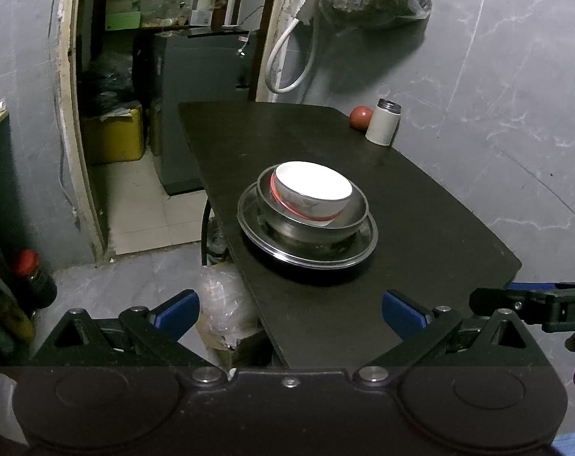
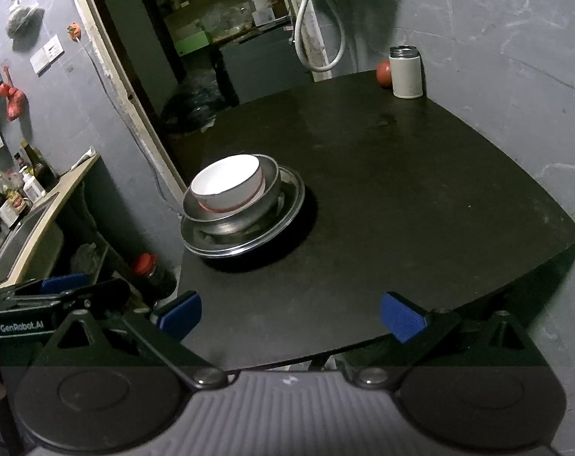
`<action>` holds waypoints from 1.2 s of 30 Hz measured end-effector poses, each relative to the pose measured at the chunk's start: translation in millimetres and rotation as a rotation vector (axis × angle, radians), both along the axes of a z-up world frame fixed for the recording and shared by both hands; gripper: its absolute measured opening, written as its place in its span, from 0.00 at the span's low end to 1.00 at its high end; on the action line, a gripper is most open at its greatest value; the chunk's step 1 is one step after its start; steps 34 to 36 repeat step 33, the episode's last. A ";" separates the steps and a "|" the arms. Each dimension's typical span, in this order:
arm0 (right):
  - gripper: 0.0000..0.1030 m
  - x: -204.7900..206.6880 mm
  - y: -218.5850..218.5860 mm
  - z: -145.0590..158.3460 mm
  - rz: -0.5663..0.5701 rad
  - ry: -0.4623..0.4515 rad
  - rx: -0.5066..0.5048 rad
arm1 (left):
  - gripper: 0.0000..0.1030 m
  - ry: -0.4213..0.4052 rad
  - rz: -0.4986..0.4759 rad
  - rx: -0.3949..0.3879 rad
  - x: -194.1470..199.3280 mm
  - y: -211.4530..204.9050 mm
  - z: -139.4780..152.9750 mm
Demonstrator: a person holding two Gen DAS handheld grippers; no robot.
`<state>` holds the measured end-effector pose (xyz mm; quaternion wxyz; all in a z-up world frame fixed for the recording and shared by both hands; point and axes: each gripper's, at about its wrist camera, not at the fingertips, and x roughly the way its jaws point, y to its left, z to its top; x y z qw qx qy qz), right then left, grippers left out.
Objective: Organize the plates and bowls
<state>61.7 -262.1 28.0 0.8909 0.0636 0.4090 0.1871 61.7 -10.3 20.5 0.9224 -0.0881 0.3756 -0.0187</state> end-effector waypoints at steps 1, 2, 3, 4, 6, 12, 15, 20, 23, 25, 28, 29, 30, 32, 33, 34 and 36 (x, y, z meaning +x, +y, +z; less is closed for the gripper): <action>1.00 0.1 -0.3 0.1 0.003 0.000 0.000 | 0.99 0.000 0.001 0.000 -0.5 0.5 0.3; 1.00 0.1 -0.6 0.3 0.005 0.000 -0.001 | 0.99 0.001 0.002 0.000 -0.3 0.8 0.8; 1.00 -0.2 -0.7 0.4 0.008 0.000 -0.001 | 0.99 0.002 0.003 0.000 -1.1 0.7 0.7; 1.00 -0.6 -1.1 0.2 0.010 0.001 0.000 | 0.99 0.002 0.005 0.000 -1.9 0.2 0.8; 1.00 -1.4 -1.3 -0.1 0.015 0.002 0.000 | 0.99 0.003 0.008 0.001 -3.4 -0.9 1.0; 1.00 -2.9 -2.3 -0.5 0.025 0.003 0.003 | 0.99 0.005 0.009 0.002 -4.5 -2.4 1.3; 1.00 -2.5 -3.3 -0.7 0.027 0.001 0.004 | 0.99 0.003 0.009 0.004 -4.6 -2.3 1.1; 1.00 -3.8 -4.4 -0.8 0.030 -0.001 0.006 | 0.99 0.005 0.007 0.004 -4.3 -3.2 1.6; 1.00 -3.9 -4.5 -0.7 0.029 0.000 0.006 | 0.99 0.025 0.011 0.007 -2.3 -5.2 1.3; 1.00 -3.8 -5.2 -0.2 0.028 0.000 0.007 | 0.99 0.032 0.019 0.015 -1.8 -7.2 2.0; 1.00 -3.8 -5.3 -0.3 0.029 0.001 0.008 | 0.99 0.009 0.026 0.048 -2.9 -11.6 4.4; 1.00 -3.8 -5.5 -0.2 0.028 0.001 0.008 | 0.99 0.003 0.026 0.050 -3.0 -12.7 5.2; 1.00 -3.7 -5.4 -0.3 0.028 0.001 0.008 | 0.99 -0.003 0.024 0.048 -2.9 -13.1 5.9; 1.00 -3.7 -6.6 -0.3 0.026 0.002 0.010 | 0.99 -0.007 0.021 0.049 -1.6 -13.7 7.0; 1.00 -3.6 -7.3 -0.4 0.025 0.003 0.011 | 0.99 -0.005 0.022 0.054 -0.7 -14.3 6.9; 1.00 -3.6 -7.3 -0.4 0.025 0.003 0.011 | 0.99 -0.005 0.022 0.054 -0.7 -14.3 6.9; 1.00 -3.6 -7.3 -0.4 0.025 0.003 0.011 | 0.99 -0.005 0.022 0.054 -0.7 -14.3 6.9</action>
